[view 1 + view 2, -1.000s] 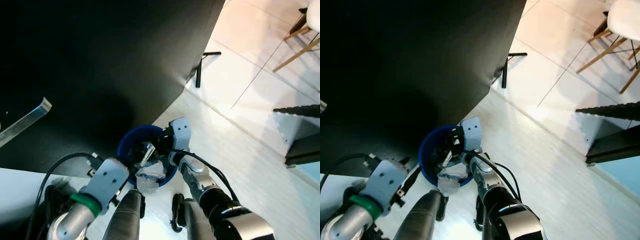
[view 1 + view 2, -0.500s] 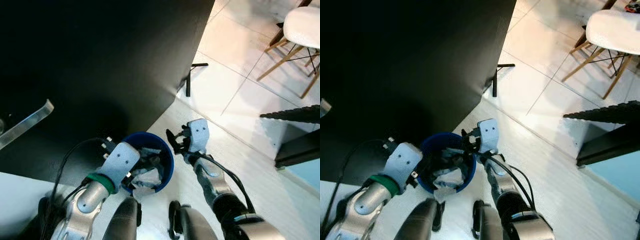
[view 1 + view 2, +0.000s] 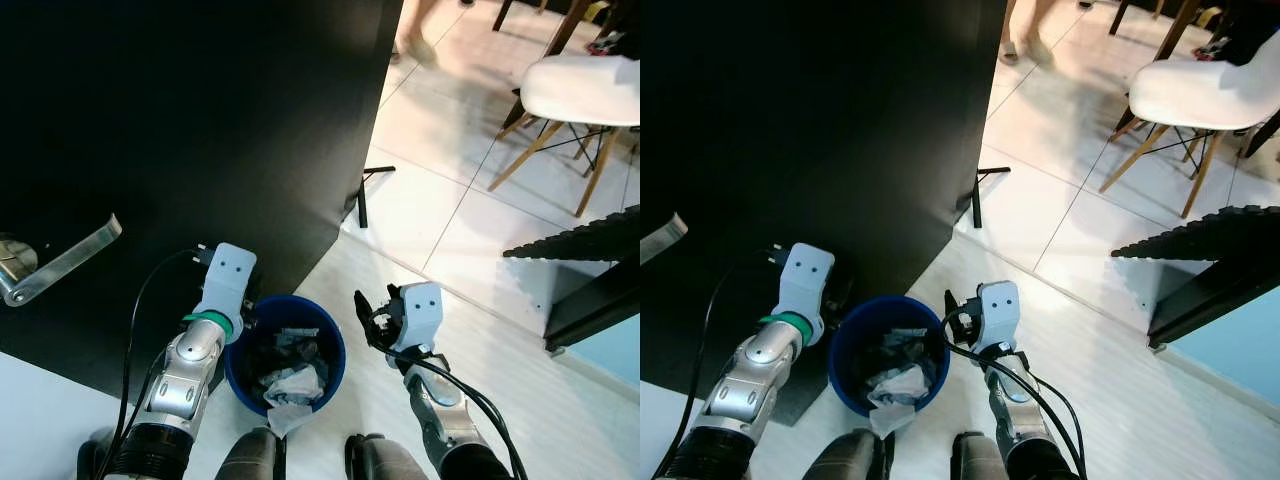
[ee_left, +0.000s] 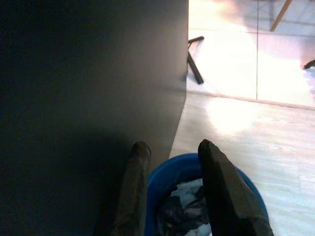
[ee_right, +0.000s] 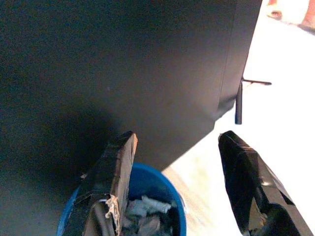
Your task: Clean up the room
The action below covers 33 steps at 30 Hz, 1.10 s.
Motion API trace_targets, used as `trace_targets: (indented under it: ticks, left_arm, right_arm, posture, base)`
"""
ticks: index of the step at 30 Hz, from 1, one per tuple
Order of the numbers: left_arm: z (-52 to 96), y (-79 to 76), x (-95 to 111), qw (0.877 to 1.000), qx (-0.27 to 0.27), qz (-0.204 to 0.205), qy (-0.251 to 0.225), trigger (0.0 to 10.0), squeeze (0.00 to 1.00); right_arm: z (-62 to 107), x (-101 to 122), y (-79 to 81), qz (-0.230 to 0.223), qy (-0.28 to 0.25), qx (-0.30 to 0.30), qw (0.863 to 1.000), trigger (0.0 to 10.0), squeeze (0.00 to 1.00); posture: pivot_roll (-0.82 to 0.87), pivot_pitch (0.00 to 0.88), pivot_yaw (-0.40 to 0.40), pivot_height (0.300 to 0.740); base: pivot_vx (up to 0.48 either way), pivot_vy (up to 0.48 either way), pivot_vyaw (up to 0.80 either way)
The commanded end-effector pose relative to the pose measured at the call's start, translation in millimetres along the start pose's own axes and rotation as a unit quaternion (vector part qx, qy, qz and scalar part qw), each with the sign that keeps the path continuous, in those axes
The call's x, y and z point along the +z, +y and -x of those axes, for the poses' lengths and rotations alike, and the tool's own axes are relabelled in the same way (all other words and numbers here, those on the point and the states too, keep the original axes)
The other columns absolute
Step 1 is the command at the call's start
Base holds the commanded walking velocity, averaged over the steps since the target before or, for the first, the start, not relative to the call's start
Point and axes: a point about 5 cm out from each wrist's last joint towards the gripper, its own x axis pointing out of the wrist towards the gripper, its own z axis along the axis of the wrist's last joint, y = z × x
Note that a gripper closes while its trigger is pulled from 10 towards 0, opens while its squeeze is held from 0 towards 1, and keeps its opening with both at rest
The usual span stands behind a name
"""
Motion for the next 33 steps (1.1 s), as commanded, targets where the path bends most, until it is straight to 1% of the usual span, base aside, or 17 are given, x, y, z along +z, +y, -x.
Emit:
trace_targets:
  ticks: [1, 3, 5, 7, 8, 9, 10, 12, 17, 22, 33]
  left_arm:
    - [0.4, -1.6, -9, 1.0, 0.0, 0.005, 0.015, 10.0, 0.0]
    - [-0.6, -1.9, -9, 1.0, 0.0, 0.005, 0.013, 10.0, 0.0]
    - [0.0, -2.3, -11, 1.0, 0.002, 0.005, 0.012, 10.0, 0.0]
    - [0.6, -2.3, -12, 1.0, 0.003, 0.004, 0.011, 10.0, 0.0]
    - [1.1, -2.3, -13, 1.0, 0.003, 0.004, 0.012, 10.0, 0.0]
    - [1.1, -2.3, -13, 1.0, 0.003, 0.004, 0.012, 10.0, 0.0]
    - [0.1, -2.3, -14, 1.0, 0.004, 0.004, 0.011, 10.0, 0.0]
    - [-1.4, -2.2, -16, 1.0, 0.005, 0.005, 0.009, 10.0, 0.0]
    - [-2.7, -2.8, -17, 1.0, 0.005, 0.003, 0.007, 10.0, 0.0]
    - [-3.1, -3.2, -17, 1.0, 0.005, 0.002, 0.007, 10.0, 0.0]
    - [-4.2, -2.9, -18, 1.0, 0.005, 0.001, 0.006, 10.0, 0.0]
  right_arm:
    - [-2.6, 2, 2.6, 0.002, 0.001, 0.007, 1.0, 10.0, 0.0]
    - [-4.9, 5, 3.7, 0.002, -0.002, 0.011, 1.0, 10.0, 0.0]
    - [-9.3, 10, 9.7, -0.003, -0.008, 0.026, 1.0, 10.0, 0.0]
    - [-10.3, 11, 12.7, -0.004, -0.01, 0.033, 0.999, 10.0, 0.0]
    - [-10.6, 10, 15.5, 0.011, -0.003, 0.037, 0.999, 10.0, 0.0]
    - [-10.6, 10, 15.5, 0.011, -0.003, 0.037, 0.999, 10.0, 0.0]
    - [-10.2, 9, 16.9, 0.024, 0.001, 0.039, 0.999, 10.0, 0.0]
    - [-8.9, 7, 17.8, 0.019, 0.001, 0.035, 0.999, 10.0, 0.0]
    - [-8.1, 6, 15.0, 0.011, 0.007, 0.023, 1.0, 10.0, 0.0]
    - [-8.4, 7, 11.9, -0.008, 0.008, 0.016, 1.0, 10.0, 0.0]
    - [-8.4, 6, 9.9, -0.003, 0.012, 0.01, 1.0, 10.0, 0.0]
  posture:
    - [0.03, 0.03, 0.052, 0.74]
    - [0.03, 0.03, 0.052, 0.74]
    - [0.03, 0.033, 0.048, 0.74]
    - [0.04, 0.035, 0.048, 0.74]
    - [0.03, 0.037, 0.049, 0.74]
    - [0.03, 0.037, 0.049, 0.74]
    - [0.03, 0.039, 0.05, 0.74]
    - [0.03, 0.04, 0.051, 0.74]
    - [0.03, 0.046, 0.052, 0.74]
    - [0.03, 0.047, 0.051, 0.74]
    - [0.03, 0.049, 0.054, 0.74]
  base:
    - [-0.247, 0.0, 0.0]
    - [-0.247, 0.0, 0.0]
    - [-0.251, 0.0, 0.0]
    - [-0.249, 0.0, 0.0]
    - [-0.251, 0.0, 0.0]
    - [-0.251, 0.0, 0.0]
    - [-0.251, 0.0, 0.0]
    - [-0.304, 0.0, 0.43]
    - [-0.304, 0.0, 0.72]
    - [-0.296, 0.0, 0.0]
    - [-0.294, 0.0, 0.0]
